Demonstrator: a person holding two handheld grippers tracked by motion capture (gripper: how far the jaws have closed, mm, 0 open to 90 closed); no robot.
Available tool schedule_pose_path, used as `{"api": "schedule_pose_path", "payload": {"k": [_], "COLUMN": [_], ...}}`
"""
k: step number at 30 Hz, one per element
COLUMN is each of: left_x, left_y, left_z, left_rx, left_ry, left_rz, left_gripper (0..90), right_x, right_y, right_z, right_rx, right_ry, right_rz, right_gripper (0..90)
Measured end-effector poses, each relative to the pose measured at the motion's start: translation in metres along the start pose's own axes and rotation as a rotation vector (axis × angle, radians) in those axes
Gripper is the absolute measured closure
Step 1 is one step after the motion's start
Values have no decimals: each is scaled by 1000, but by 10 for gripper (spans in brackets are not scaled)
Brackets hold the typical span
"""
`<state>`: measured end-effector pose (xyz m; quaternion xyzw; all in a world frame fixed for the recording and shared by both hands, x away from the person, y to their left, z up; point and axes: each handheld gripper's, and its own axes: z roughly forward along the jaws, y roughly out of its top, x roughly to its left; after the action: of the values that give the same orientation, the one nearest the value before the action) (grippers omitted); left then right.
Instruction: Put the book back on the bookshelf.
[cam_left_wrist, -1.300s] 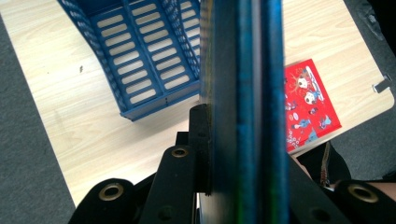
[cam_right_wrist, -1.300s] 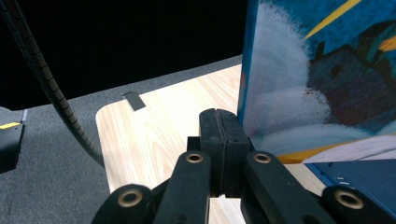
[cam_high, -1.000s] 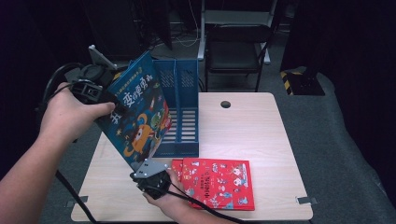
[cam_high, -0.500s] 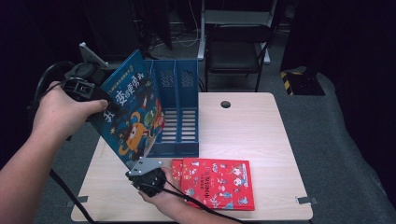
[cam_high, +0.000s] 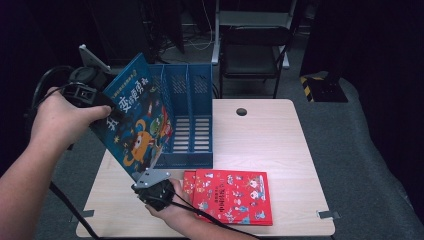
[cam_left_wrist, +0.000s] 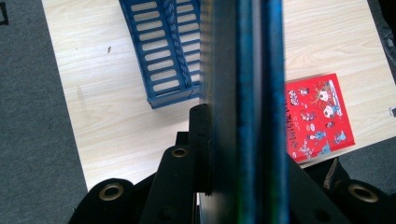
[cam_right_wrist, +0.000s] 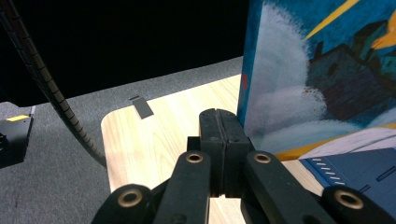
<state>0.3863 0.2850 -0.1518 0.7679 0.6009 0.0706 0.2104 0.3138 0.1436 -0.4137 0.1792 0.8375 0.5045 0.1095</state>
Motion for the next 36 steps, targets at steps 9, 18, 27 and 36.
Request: {"api": "schedule_pose_path", "payload": {"k": [9,18,27,36], "left_x": [8,17,28,38], "left_y": [-2,-2,0,10], "left_z": [-1,-1,4,12], "left_rx": [-5,-12,-27,-24], "left_ry": [4,-3,8,51], "left_rz": [-21,-51,-89,-120], "left_gripper": [830,830,830,830], "right_x": [2,1,-3,-17], "right_y": [3,5,7,7], "right_z": [5,8,15,19], "right_rx": [8,11,21,45], "right_ry": [4,-8,-21,-58], "right_rz": [-20,-33,-42,-39], "right_gripper": [900,900,900,900]}}
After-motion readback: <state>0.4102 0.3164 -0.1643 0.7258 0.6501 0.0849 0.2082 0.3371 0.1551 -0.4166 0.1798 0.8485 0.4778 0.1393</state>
